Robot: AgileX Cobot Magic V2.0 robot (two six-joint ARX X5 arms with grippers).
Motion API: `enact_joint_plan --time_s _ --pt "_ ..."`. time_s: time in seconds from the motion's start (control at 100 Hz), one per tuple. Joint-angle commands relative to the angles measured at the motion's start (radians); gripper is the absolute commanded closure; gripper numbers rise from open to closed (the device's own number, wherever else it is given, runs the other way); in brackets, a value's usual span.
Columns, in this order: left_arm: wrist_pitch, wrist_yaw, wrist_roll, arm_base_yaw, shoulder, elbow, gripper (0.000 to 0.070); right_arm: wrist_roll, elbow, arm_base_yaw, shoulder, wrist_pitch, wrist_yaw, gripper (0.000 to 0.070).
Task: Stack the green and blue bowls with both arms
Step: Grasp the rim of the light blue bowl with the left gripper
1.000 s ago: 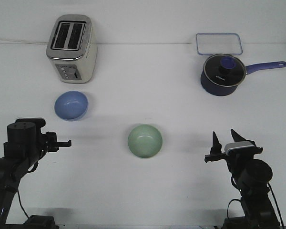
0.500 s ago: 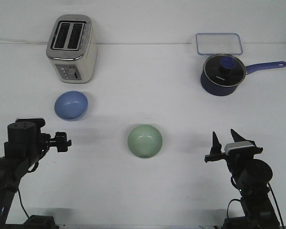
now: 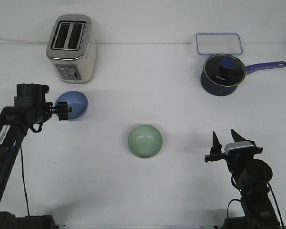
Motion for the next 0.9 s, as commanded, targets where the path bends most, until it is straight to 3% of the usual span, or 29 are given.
enact_joint_plan --time_s 0.0,0.23,0.89 --pt "-0.002 -0.003 0.030 0.010 0.075 0.067 0.0237 0.013 0.006 0.001 0.005 0.009 0.000 0.0273" --pt "-0.008 -0.003 0.057 0.040 0.263 0.194 0.0237 0.013 0.006 0.001 0.005 0.009 0.000 0.0273" --pt "0.026 0.012 0.056 0.053 0.446 0.196 0.0244 0.013 0.006 0.001 0.005 0.009 0.000 0.0273"
